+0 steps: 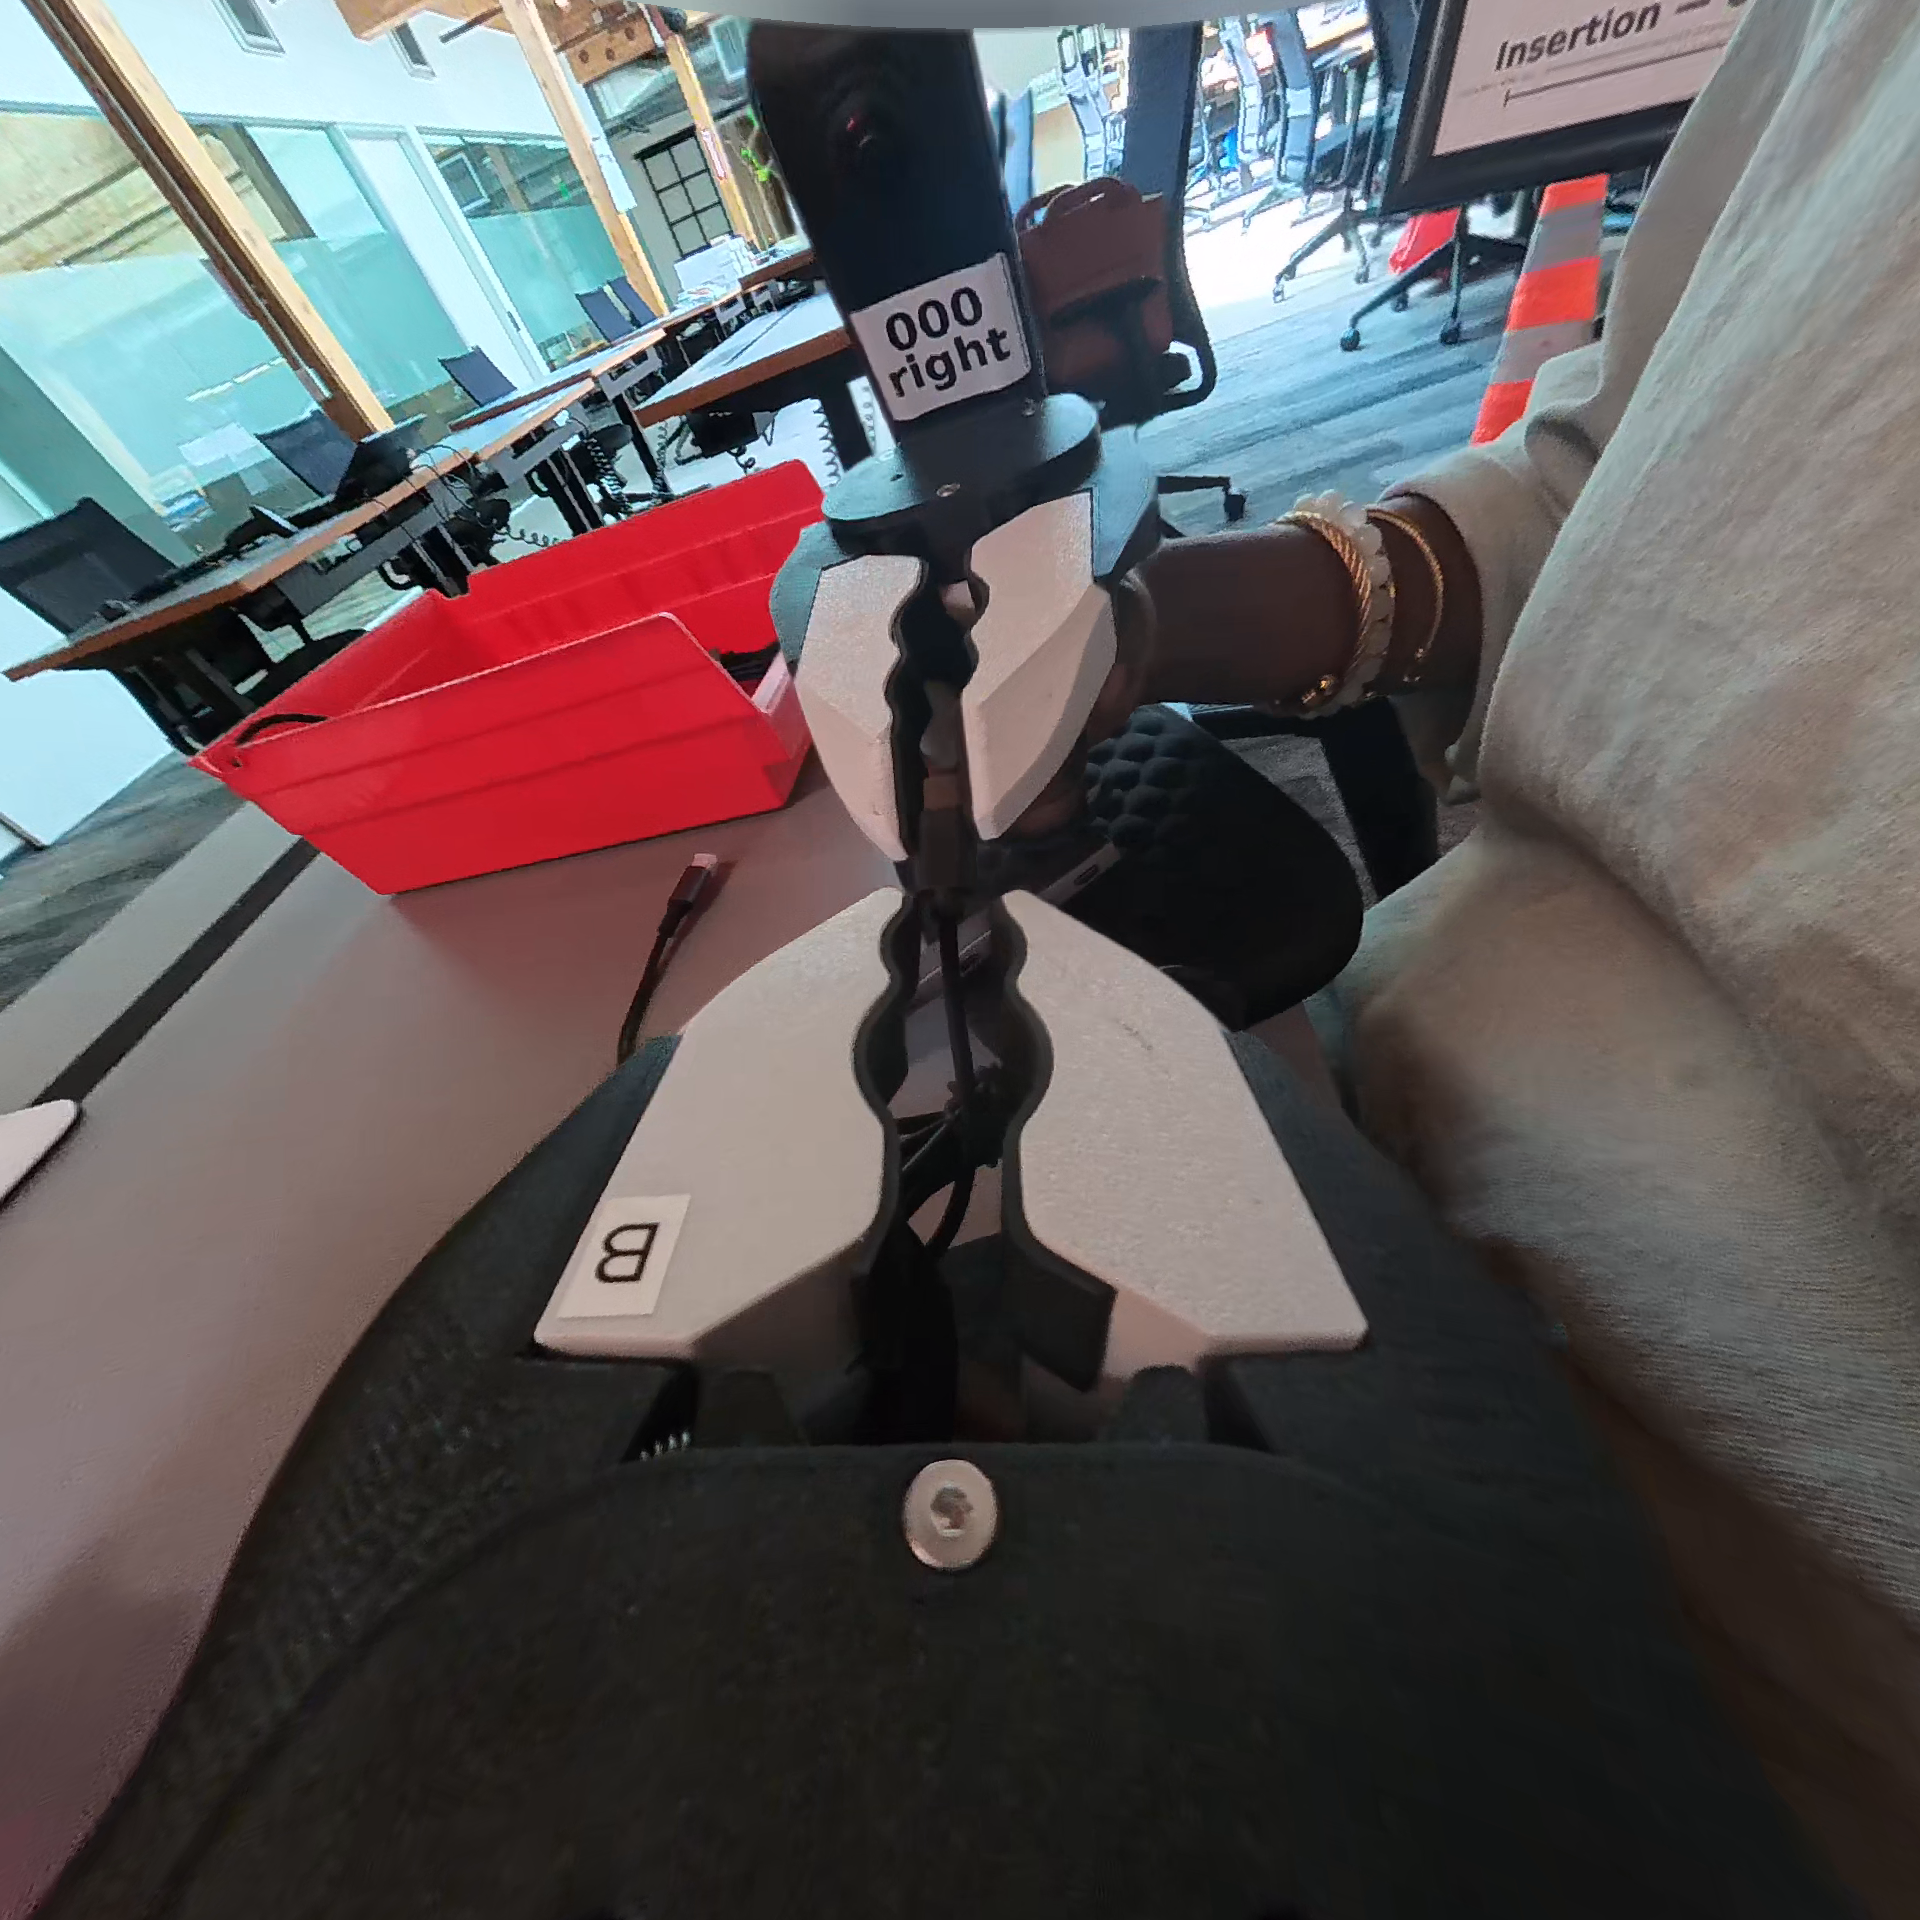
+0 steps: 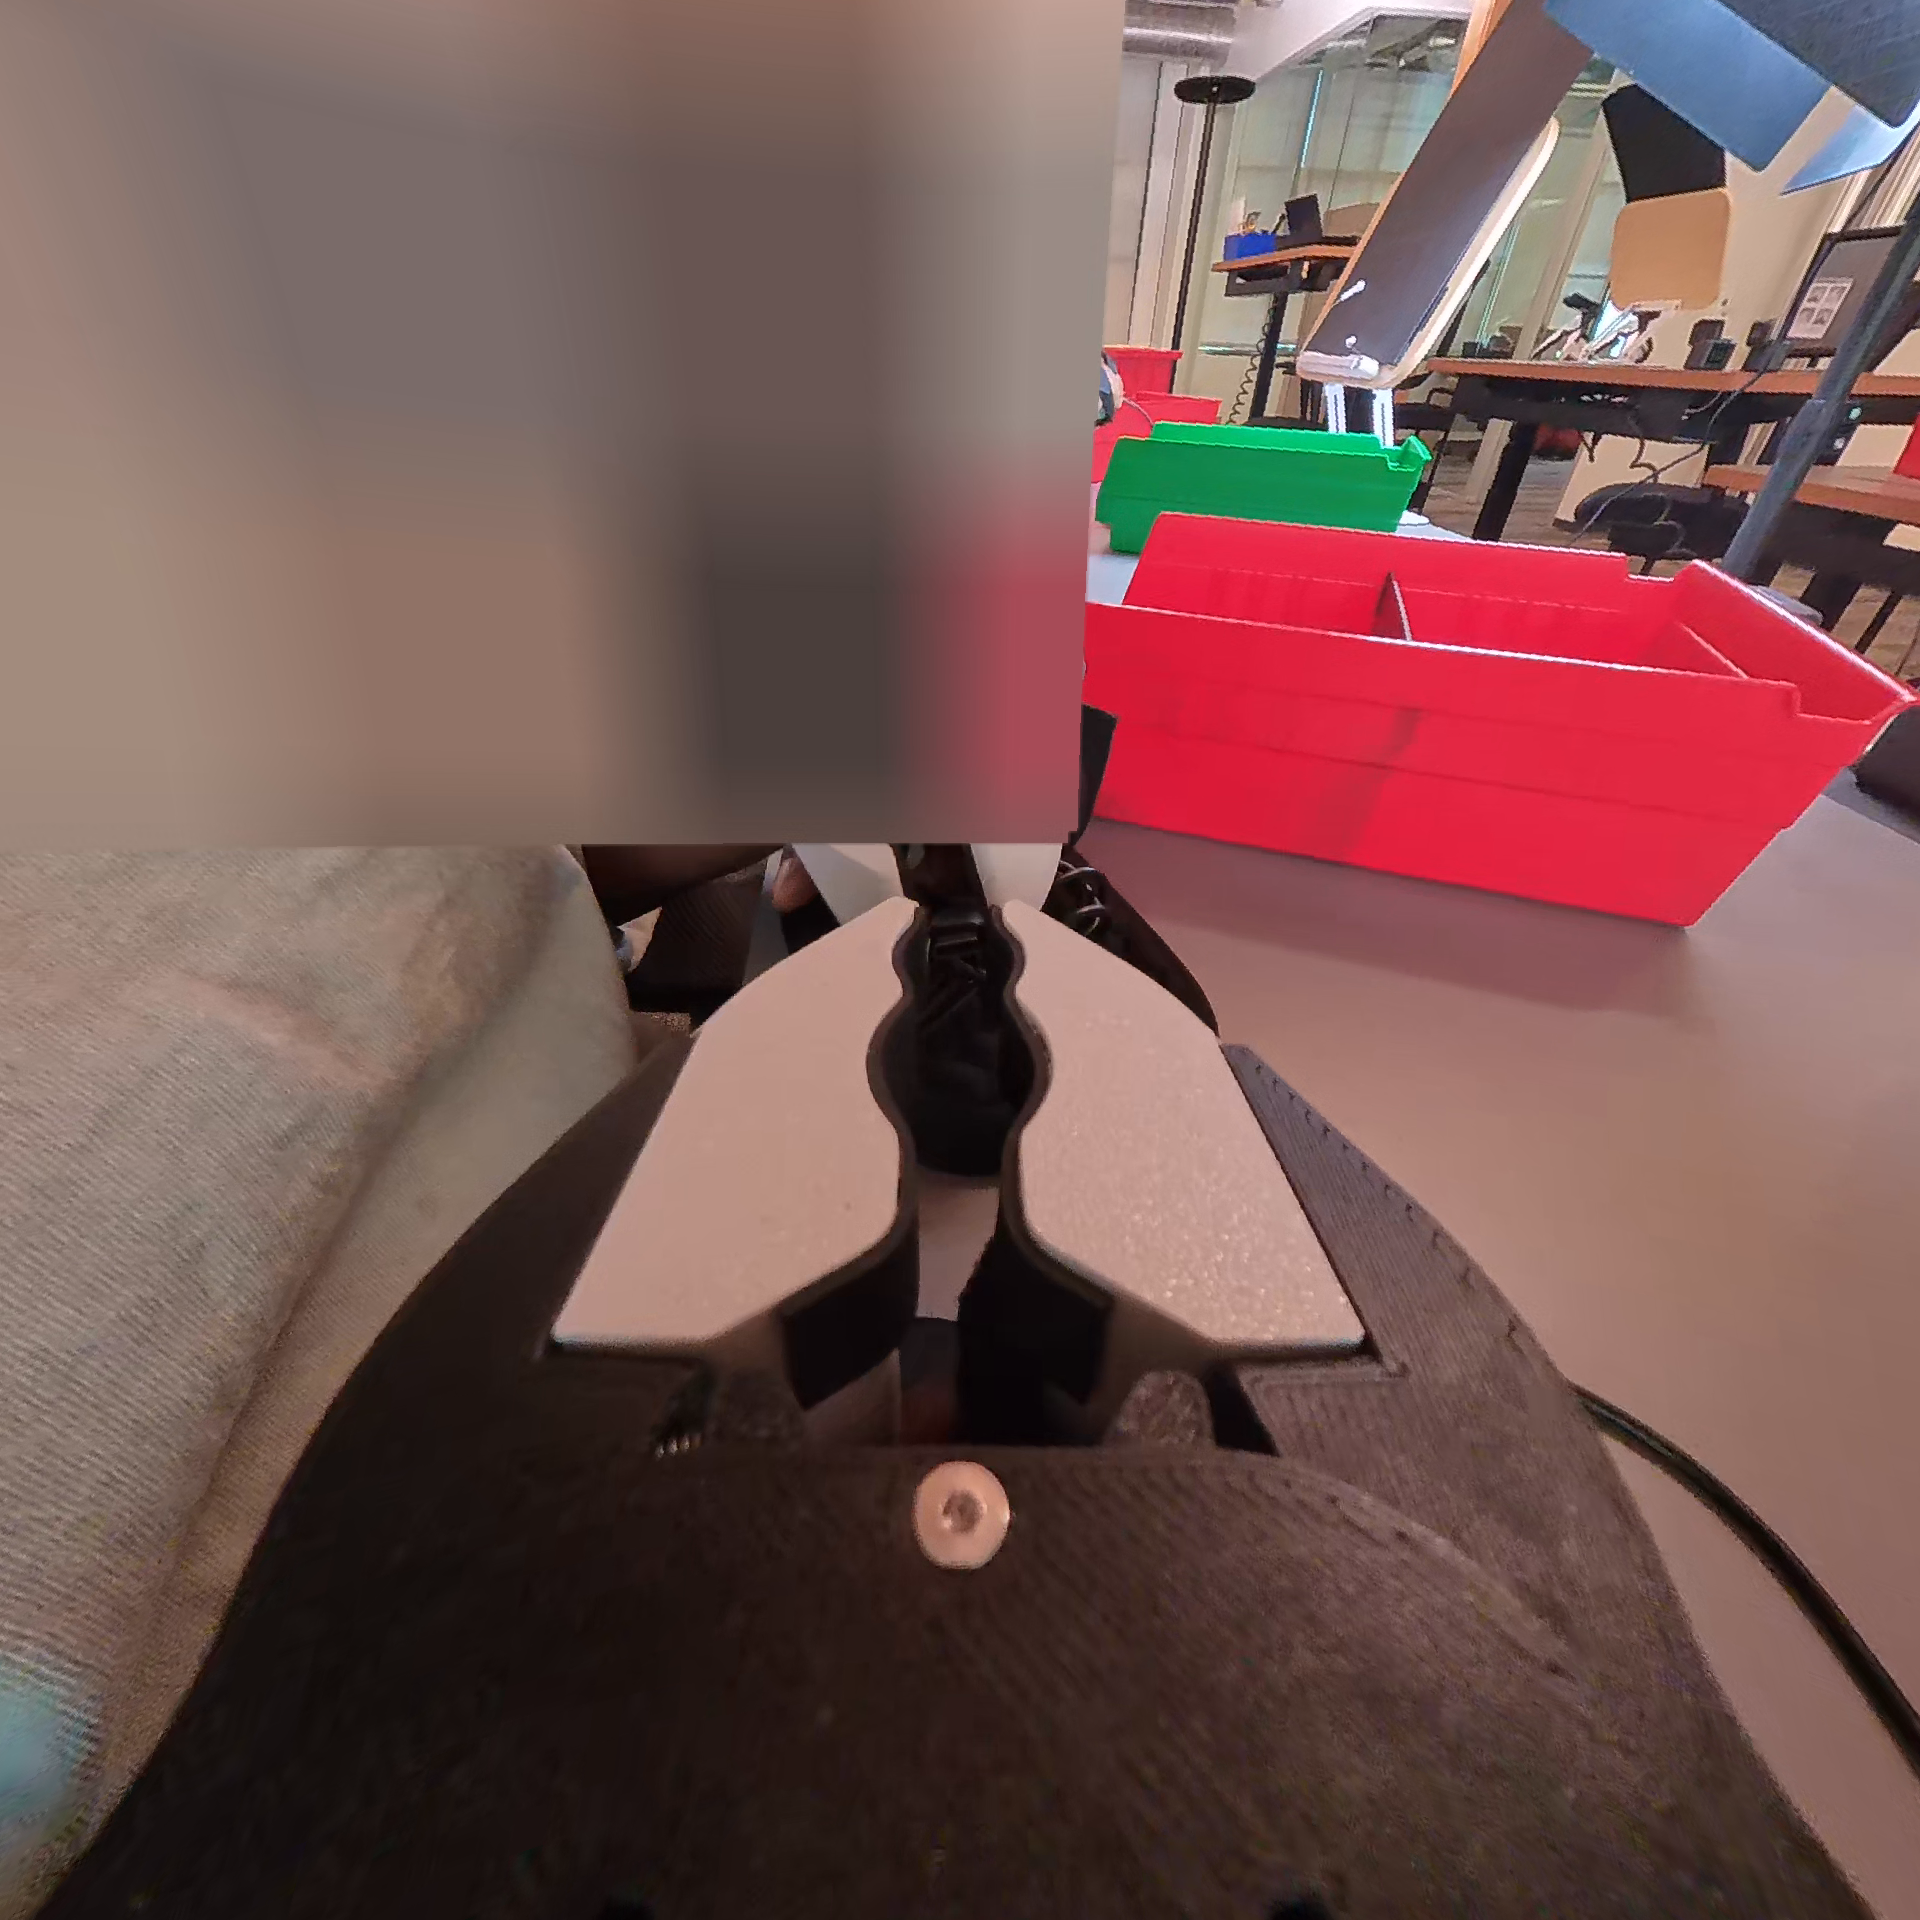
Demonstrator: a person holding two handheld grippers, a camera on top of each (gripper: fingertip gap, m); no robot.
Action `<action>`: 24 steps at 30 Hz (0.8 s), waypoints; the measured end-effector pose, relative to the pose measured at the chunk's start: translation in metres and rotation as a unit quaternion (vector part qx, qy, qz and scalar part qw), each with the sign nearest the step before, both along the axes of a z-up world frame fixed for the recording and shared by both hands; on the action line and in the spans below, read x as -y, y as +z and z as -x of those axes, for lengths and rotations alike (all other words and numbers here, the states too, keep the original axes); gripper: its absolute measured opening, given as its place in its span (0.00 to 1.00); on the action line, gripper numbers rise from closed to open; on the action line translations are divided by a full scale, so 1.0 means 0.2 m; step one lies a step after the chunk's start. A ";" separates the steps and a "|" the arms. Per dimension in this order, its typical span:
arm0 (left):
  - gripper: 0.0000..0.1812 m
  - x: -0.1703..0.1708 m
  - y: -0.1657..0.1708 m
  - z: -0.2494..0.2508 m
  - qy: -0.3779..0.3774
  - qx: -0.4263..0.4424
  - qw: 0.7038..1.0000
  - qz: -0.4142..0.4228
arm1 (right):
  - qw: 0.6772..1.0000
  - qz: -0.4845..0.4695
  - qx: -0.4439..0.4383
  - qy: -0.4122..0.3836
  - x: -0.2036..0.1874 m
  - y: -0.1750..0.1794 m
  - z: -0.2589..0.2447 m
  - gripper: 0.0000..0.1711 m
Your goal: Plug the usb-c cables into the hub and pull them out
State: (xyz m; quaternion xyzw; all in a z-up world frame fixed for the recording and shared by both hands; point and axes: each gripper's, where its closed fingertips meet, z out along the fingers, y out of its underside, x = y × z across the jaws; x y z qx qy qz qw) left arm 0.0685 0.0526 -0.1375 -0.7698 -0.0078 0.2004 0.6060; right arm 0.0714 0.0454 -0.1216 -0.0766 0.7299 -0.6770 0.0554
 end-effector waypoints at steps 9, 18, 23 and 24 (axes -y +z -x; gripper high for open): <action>0.07 -0.01 0.06 -0.02 -0.021 0.036 0.998 -0.048 | 1.000 0.014 -0.017 0.001 0.00 0.02 -0.01 0.06; 0.07 -0.02 0.06 -0.02 -0.026 0.040 0.998 -0.052 | 0.999 0.039 -0.008 0.004 0.00 0.05 -0.02 0.06; 0.06 -0.03 0.06 -0.03 -0.031 0.043 0.997 -0.052 | 0.999 0.042 -0.008 0.007 0.00 0.05 -0.03 0.05; 0.06 -0.03 0.06 -0.03 -0.033 0.045 0.997 -0.051 | 0.999 0.041 -0.008 0.007 0.00 0.05 -0.03 0.06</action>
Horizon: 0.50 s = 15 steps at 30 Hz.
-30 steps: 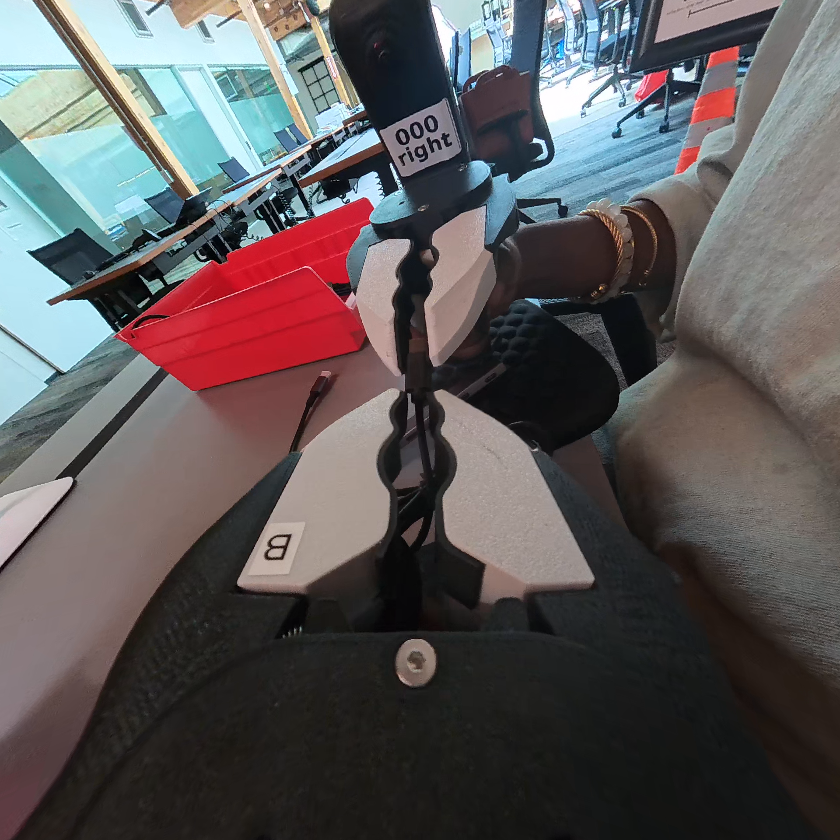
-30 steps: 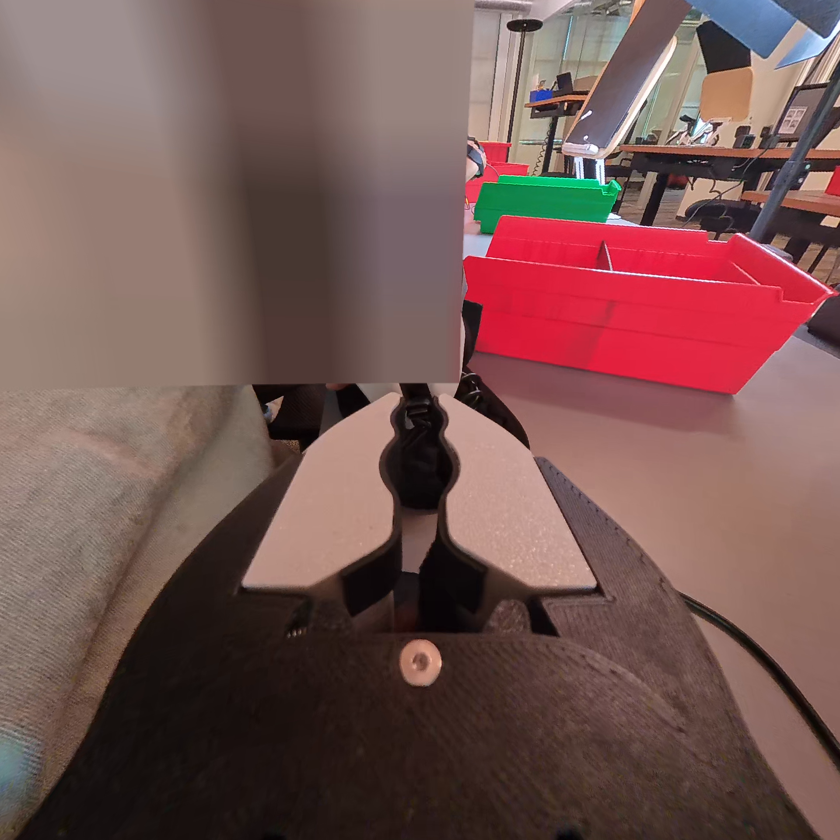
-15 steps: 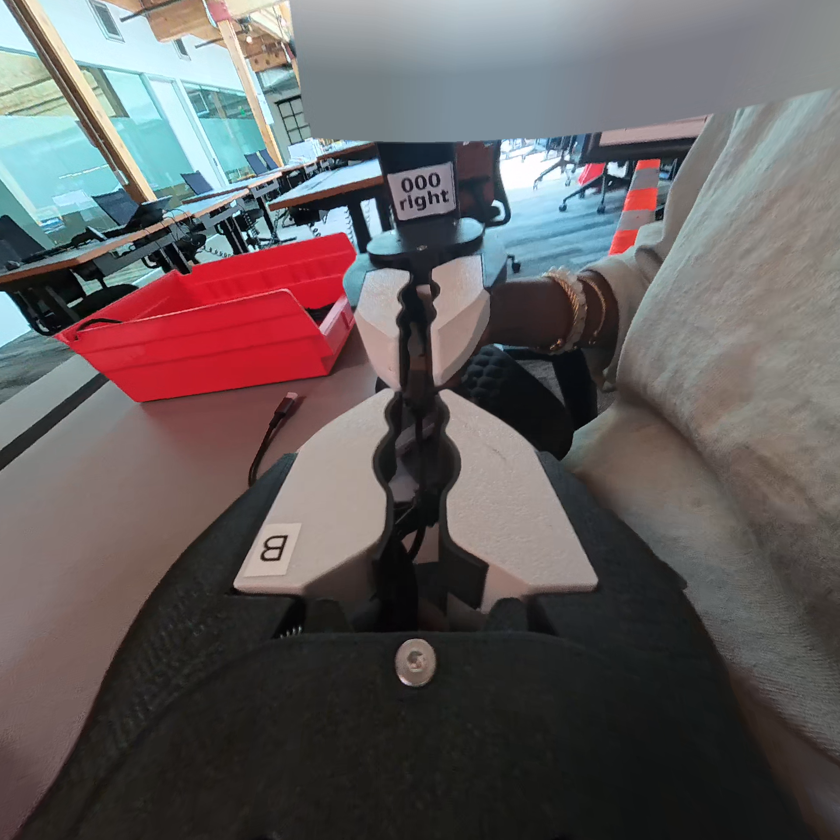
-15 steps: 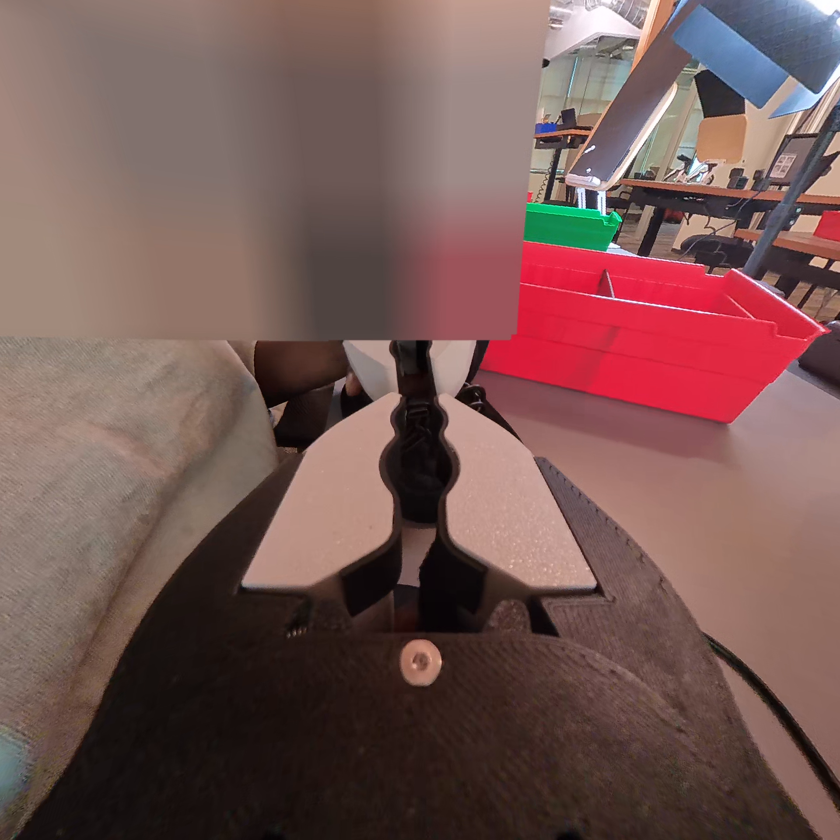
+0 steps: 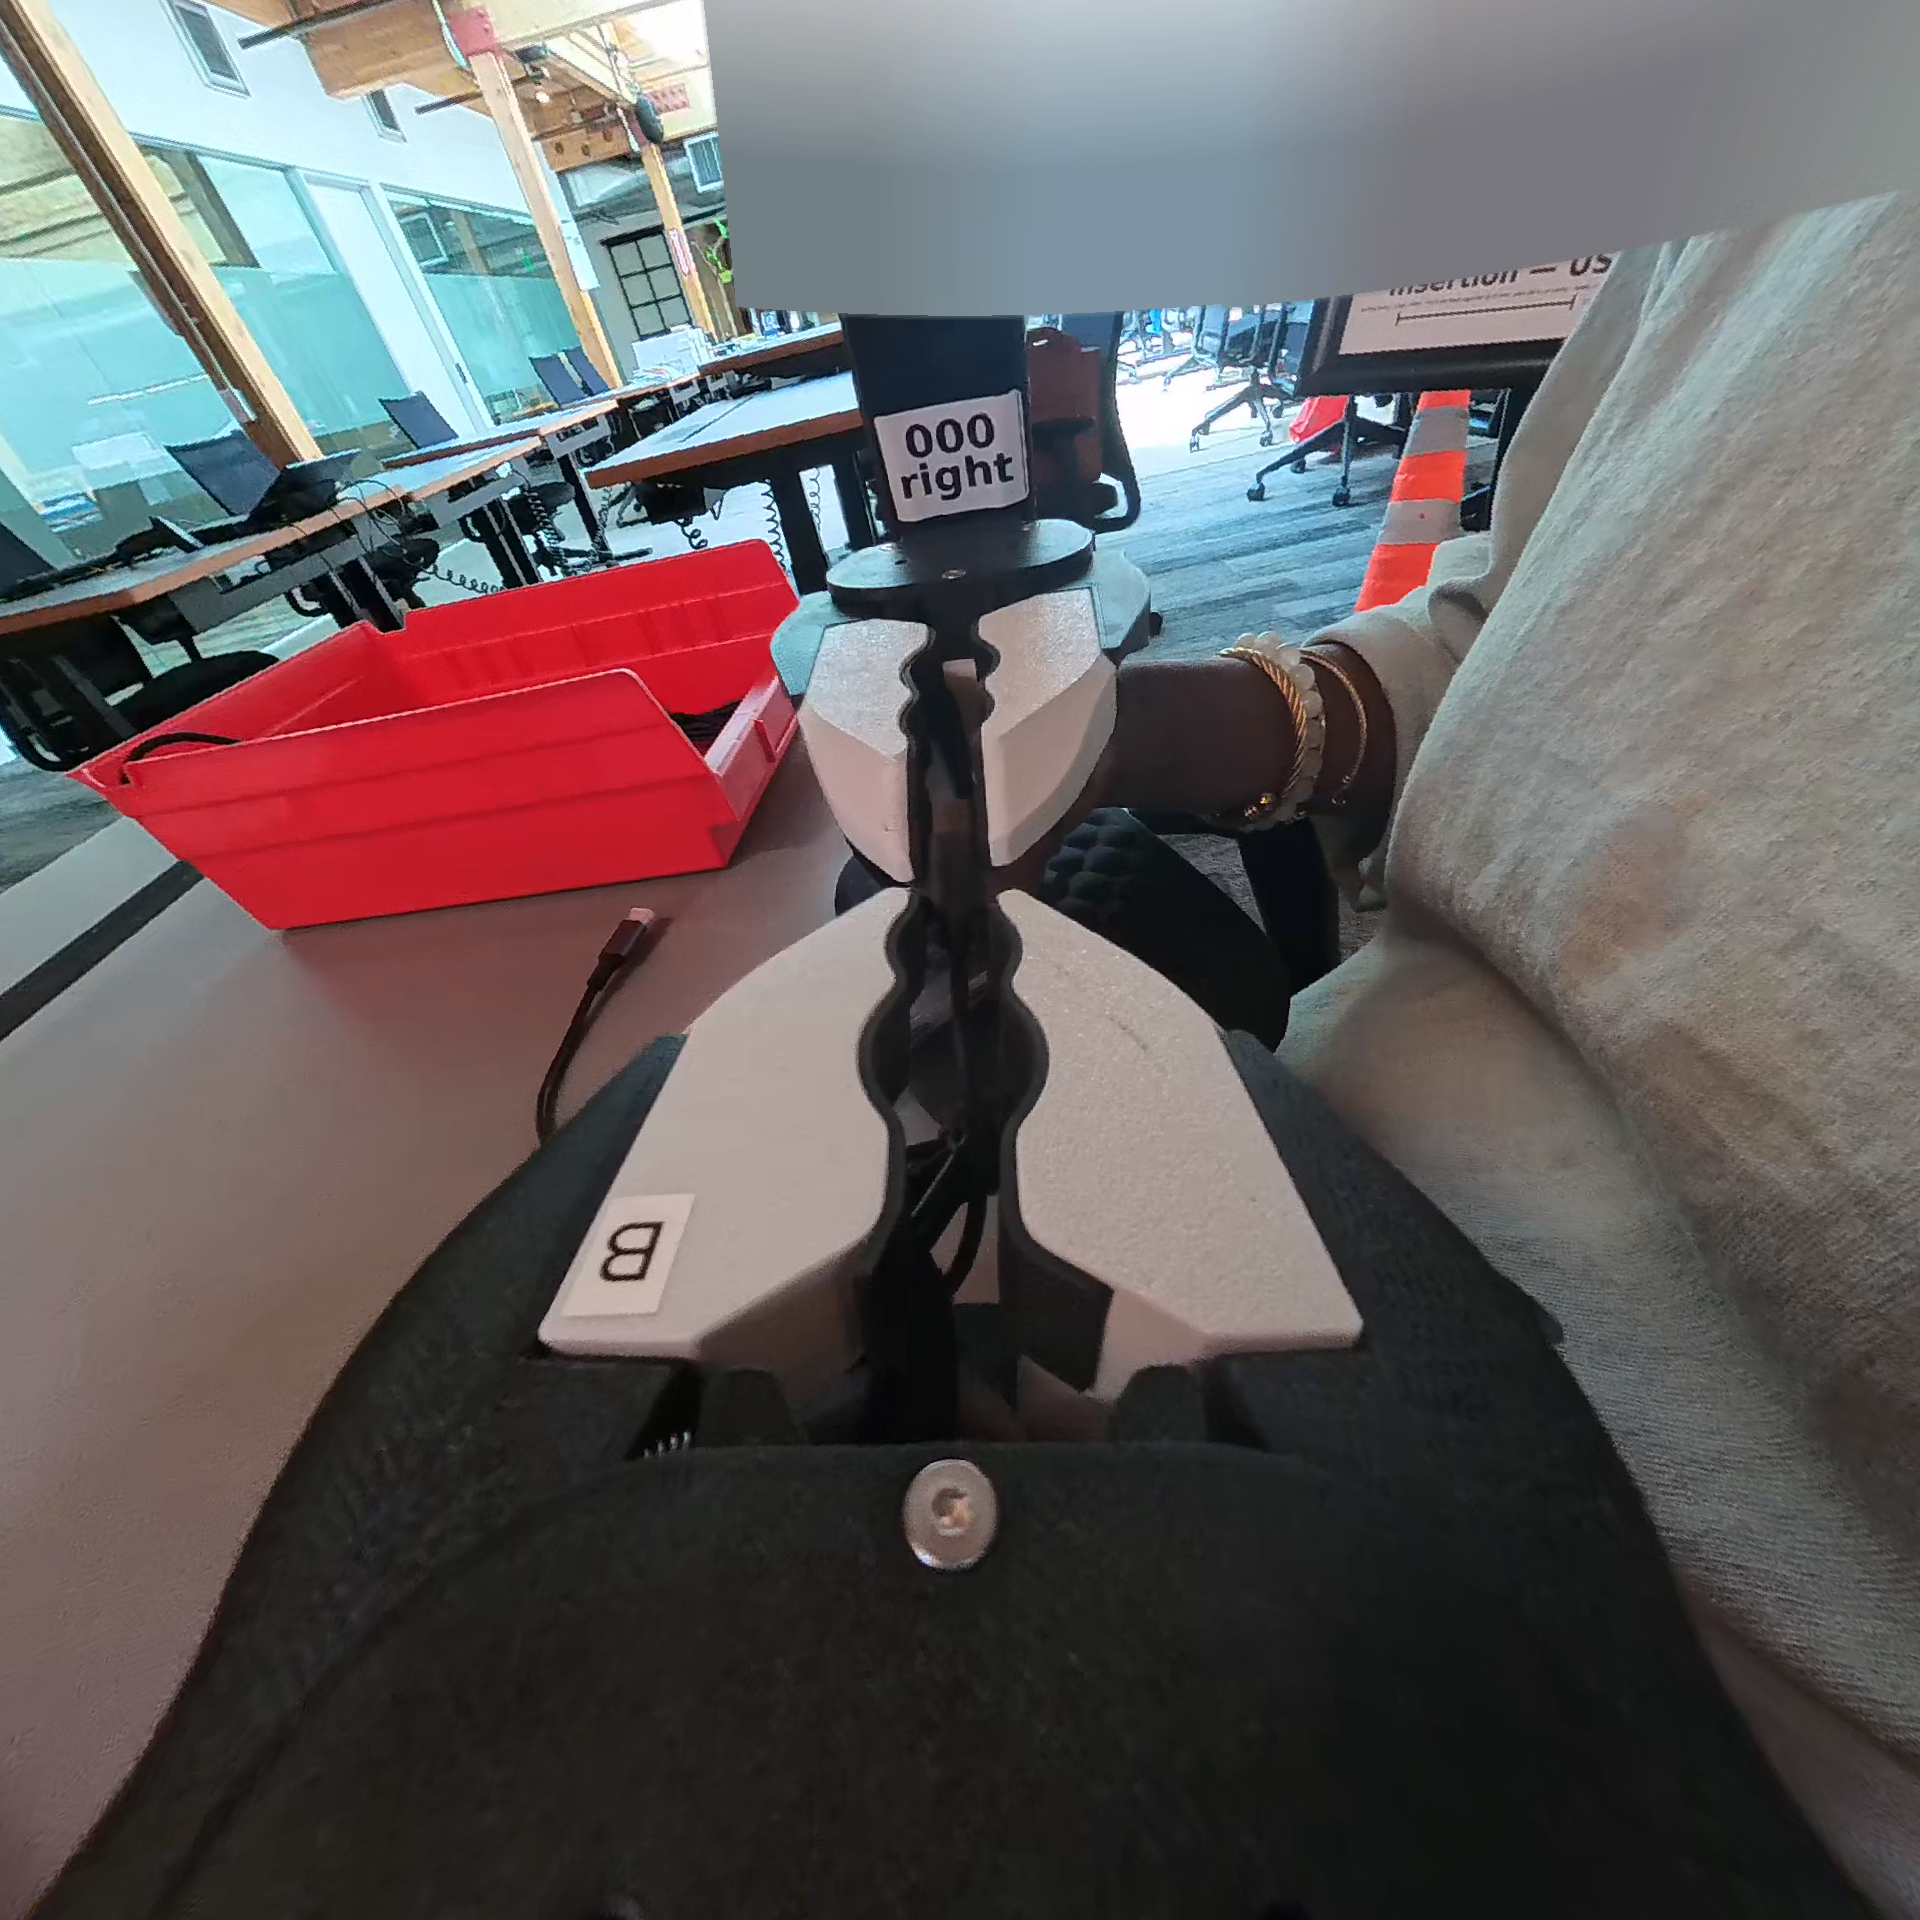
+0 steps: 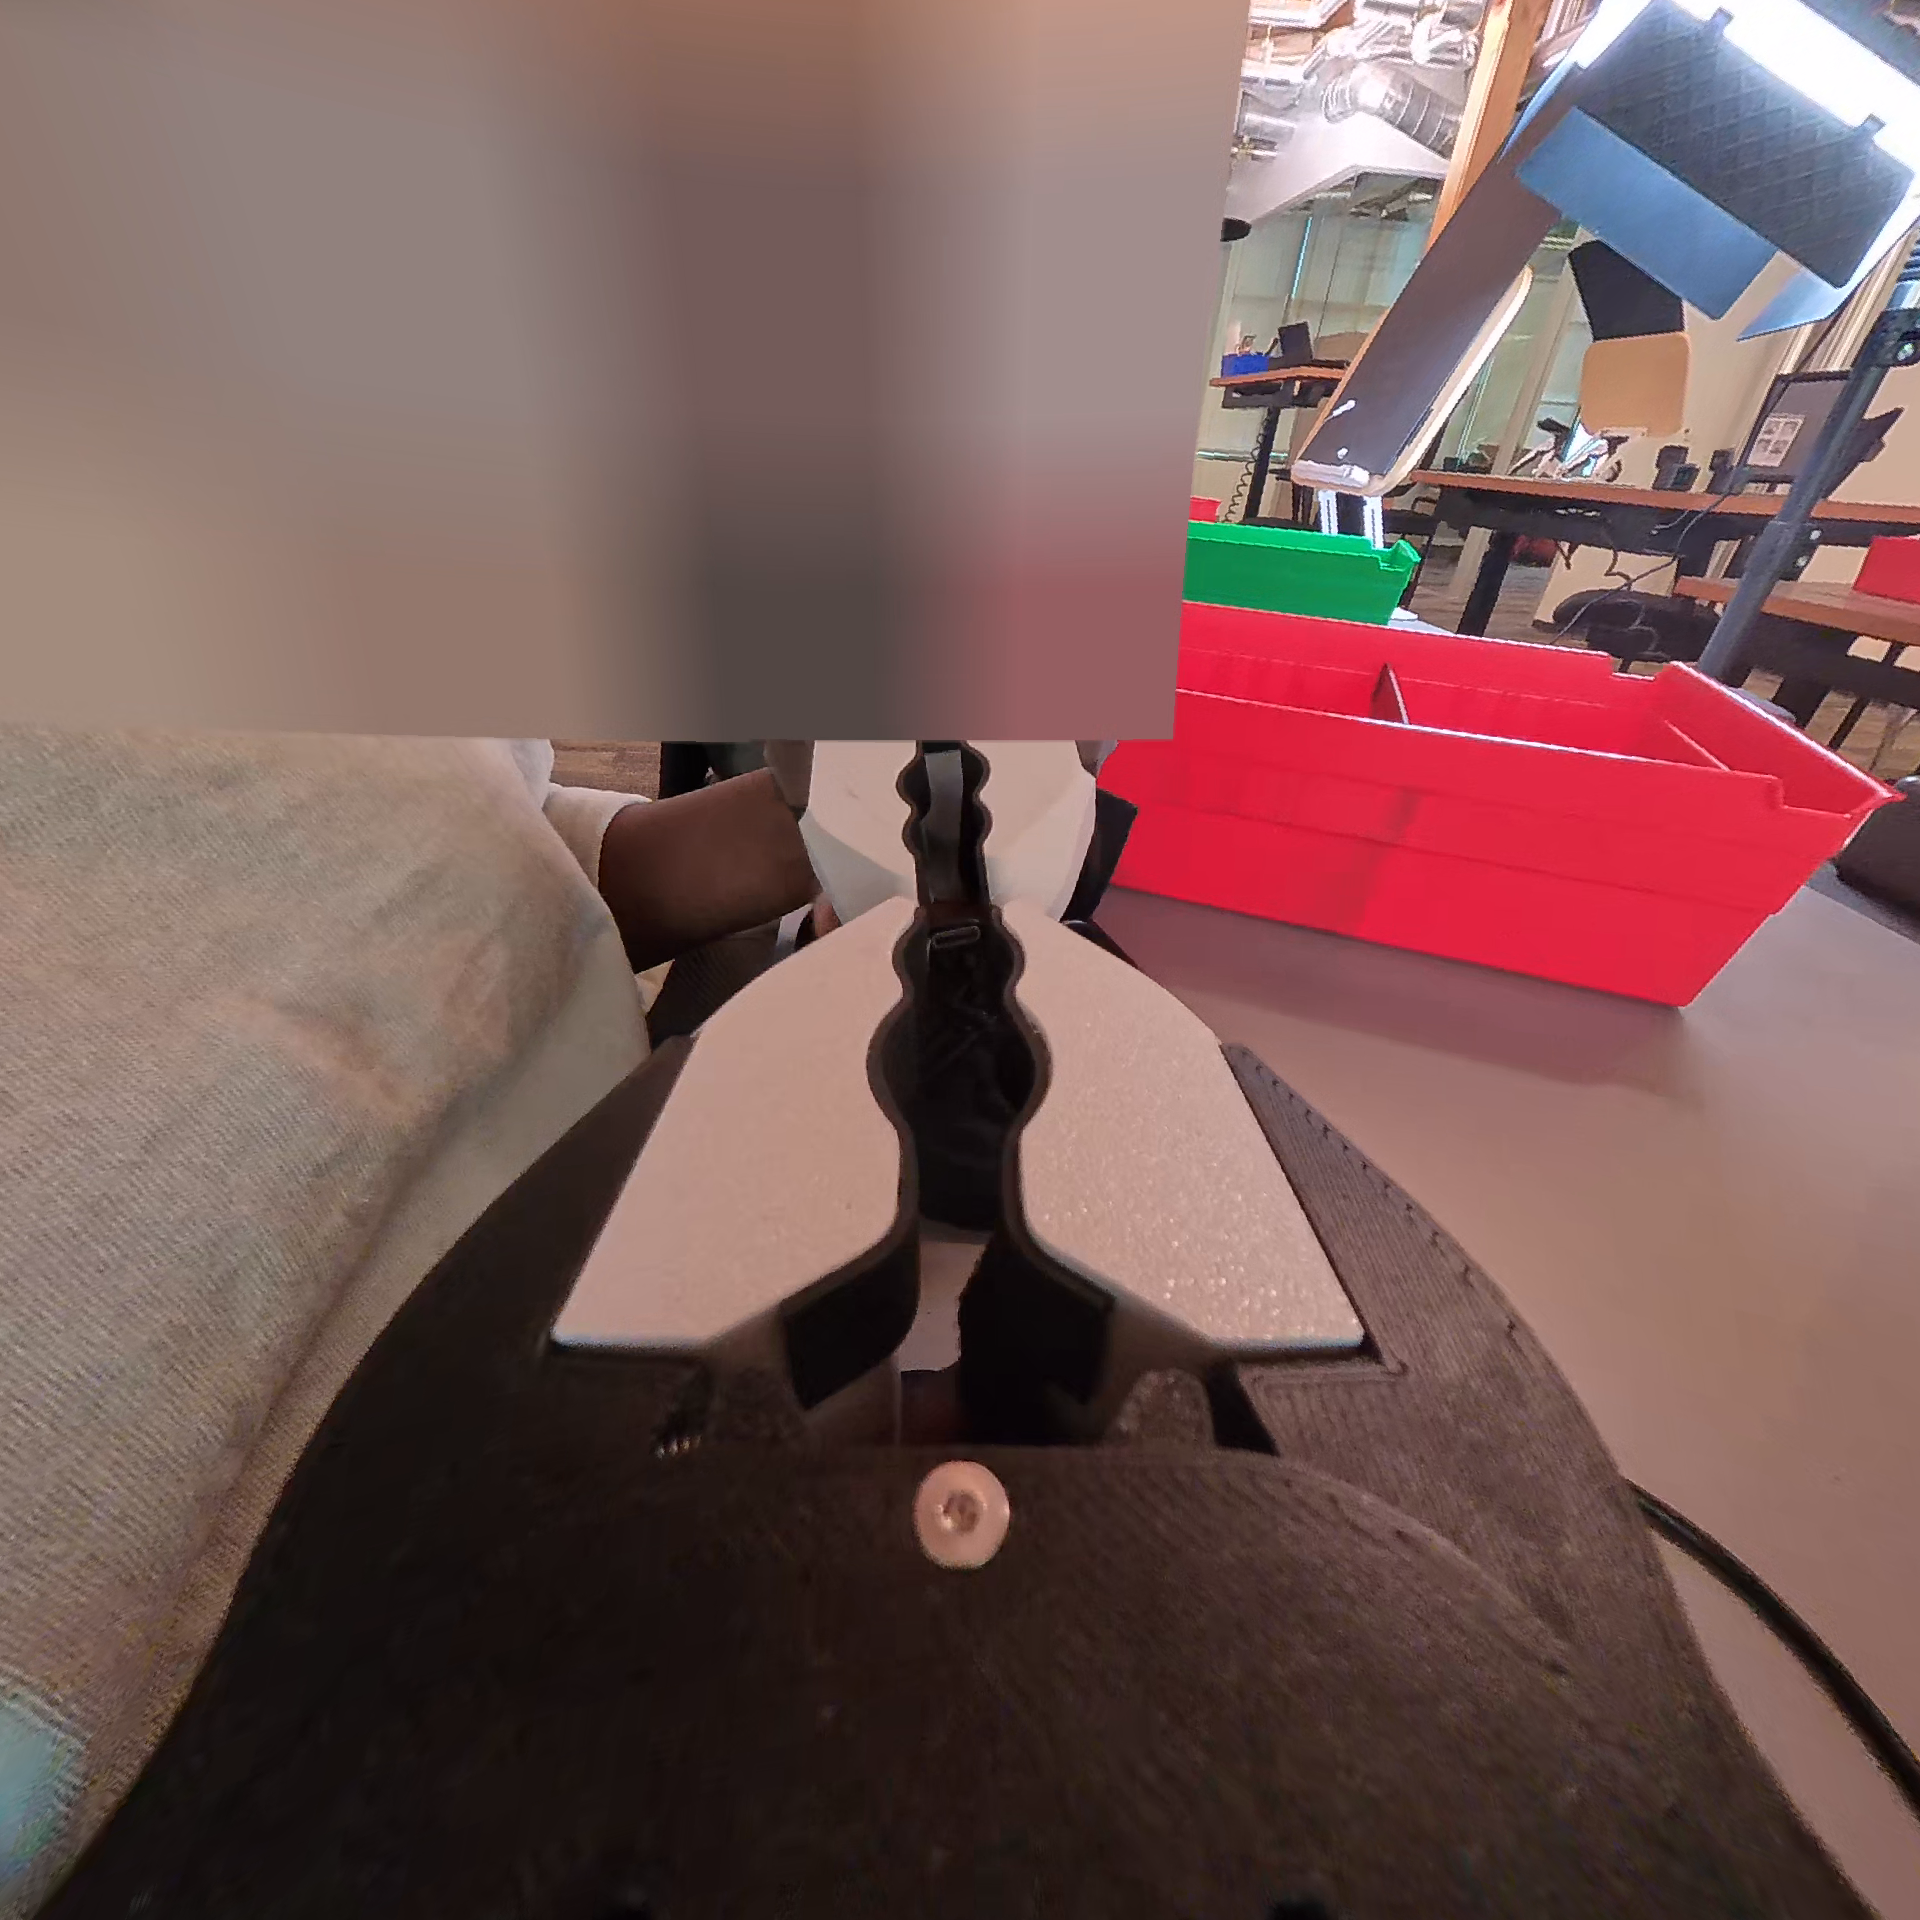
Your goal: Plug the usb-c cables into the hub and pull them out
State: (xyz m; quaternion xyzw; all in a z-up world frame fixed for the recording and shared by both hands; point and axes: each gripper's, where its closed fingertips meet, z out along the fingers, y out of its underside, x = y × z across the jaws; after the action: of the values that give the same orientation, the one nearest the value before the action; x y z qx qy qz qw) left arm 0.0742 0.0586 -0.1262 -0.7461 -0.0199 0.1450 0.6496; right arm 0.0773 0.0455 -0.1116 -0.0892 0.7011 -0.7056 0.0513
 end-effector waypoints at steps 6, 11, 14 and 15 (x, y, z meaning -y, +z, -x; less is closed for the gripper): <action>0.06 0.00 -0.09 0.04 0.037 -0.001 0.997 0.073 | 0.997 -0.067 0.040 -0.018 -0.06 -0.03 0.05 0.14; 0.06 0.01 -0.16 0.06 0.055 0.004 0.992 0.116 | 0.959 -0.221 0.172 -0.042 -0.28 -0.21 0.13 0.36; 0.06 0.01 -0.17 0.05 0.048 0.003 0.992 0.120 | 0.929 -0.302 0.207 -0.060 -0.39 -0.38 0.13 0.41; 0.06 0.01 -0.18 0.05 0.048 0.004 0.992 0.120 | 0.921 -0.308 0.226 -0.070 -0.41 -0.41 0.13 0.39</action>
State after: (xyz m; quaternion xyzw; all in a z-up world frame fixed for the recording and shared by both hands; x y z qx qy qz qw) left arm 0.0637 0.0566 -0.1617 -0.8175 -0.0403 0.1745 0.5473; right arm 0.0513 0.1273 -0.1931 0.1416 0.8582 -0.4577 0.1839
